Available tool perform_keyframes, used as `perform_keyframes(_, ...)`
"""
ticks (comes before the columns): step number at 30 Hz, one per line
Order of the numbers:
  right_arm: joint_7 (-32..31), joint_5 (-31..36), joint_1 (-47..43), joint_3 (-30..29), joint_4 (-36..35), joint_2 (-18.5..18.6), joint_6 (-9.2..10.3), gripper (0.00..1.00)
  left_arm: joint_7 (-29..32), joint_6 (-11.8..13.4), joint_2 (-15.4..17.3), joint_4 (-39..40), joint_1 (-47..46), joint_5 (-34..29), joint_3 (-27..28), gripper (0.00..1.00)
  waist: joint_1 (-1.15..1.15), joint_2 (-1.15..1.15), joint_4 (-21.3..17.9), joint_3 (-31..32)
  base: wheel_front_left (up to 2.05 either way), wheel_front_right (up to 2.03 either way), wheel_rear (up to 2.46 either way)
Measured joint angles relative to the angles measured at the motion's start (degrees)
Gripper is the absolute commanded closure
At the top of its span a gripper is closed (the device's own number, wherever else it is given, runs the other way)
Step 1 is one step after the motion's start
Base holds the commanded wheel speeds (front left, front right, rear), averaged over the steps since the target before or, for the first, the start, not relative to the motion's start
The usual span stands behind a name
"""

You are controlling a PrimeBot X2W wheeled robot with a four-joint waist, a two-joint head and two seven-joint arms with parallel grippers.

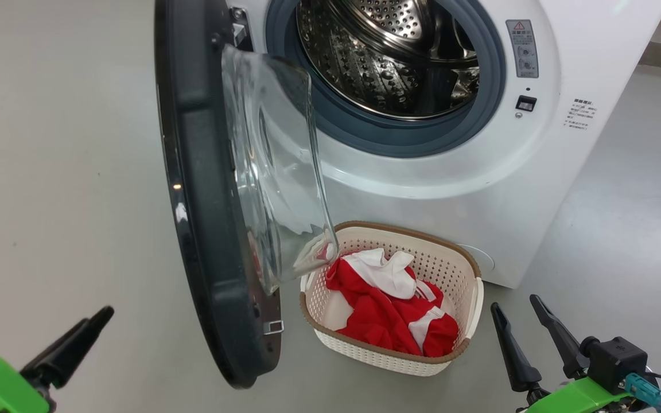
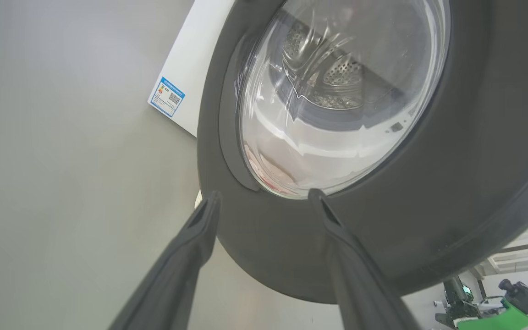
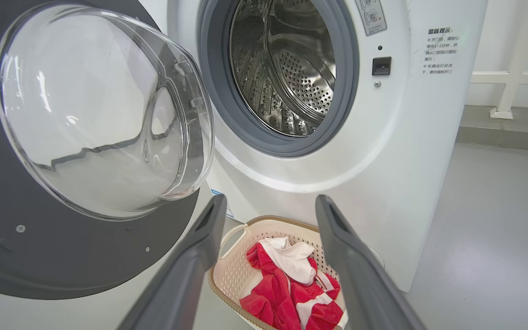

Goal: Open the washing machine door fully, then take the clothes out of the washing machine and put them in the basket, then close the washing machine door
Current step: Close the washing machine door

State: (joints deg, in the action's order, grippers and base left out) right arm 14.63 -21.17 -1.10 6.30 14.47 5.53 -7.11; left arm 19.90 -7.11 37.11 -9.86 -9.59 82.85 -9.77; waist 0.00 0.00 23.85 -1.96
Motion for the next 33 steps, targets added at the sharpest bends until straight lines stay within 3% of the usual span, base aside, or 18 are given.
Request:
perform_keyframes(19, 0.0, 0.0, 0.0, -0.6, -0.2, -0.3, 0.0, 0.0, -22.4, 0.0, -4.0, -5.1, 8.6, -1.2, -6.4, 0.0, 0.0, 0.0, 0.3, -0.3, 0.0, 0.0, 0.0)
perform_keyframes(29, 0.0, 0.0, -1.2, -1.7, -0.4, -0.2, 0.0, 0.0, -33.3, 0.0, -4.9, -9.0, 8.5, -9.1, -11.7, 0.0, 0.0, 0.0, 0.0, -0.4, 0.0, 0.0, 0.0)
perform_keyframes(33, 0.0, 0.0, -1.2, -1.9, -0.4, -0.2, 0.0, 0.0, -34.1, 0.0, -6.7, -10.4, 8.4, -15.3, -9.4, 0.0, 0.0, 0.0, -0.1, -0.2, 0.0, 0.0, 0.0)
